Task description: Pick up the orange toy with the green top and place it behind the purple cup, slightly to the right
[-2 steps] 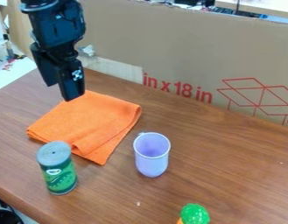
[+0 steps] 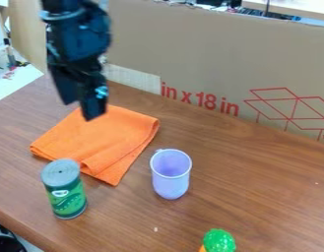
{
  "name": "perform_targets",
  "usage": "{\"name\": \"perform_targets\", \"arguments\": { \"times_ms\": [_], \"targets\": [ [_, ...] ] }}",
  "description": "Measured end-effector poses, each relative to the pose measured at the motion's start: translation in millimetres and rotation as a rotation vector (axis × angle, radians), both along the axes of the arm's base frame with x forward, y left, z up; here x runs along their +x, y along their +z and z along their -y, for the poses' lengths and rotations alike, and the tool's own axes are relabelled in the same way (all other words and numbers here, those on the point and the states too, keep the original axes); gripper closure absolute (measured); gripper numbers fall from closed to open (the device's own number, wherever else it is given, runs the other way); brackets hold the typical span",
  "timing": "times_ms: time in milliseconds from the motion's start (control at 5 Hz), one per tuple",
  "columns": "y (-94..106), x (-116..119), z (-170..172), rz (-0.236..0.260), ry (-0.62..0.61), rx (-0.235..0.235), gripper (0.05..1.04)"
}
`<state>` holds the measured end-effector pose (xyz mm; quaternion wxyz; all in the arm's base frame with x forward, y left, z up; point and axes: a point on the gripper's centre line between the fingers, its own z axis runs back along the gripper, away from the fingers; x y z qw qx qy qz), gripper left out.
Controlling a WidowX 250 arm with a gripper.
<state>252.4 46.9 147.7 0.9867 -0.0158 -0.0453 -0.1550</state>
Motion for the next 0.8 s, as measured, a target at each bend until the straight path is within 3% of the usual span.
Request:
{"name": "perform_targets", "arguments": {
  "times_ms": [200, 400, 600, 800],
  "targets": [
    [1.1, 1.7, 41.4, -0.003, -0.048, 0.002, 0.083],
    [-3.0, -2.9, 79.1, -0.021, -0.046, -0.027, 0.083],
    [-10.3, -10.7, 120.5, -0.06, -0.069, -0.029, 0.083],
    [-17.5, -13.5, 152.6, -0.052, -0.112, -0.054, 0.083]
  ]
}}
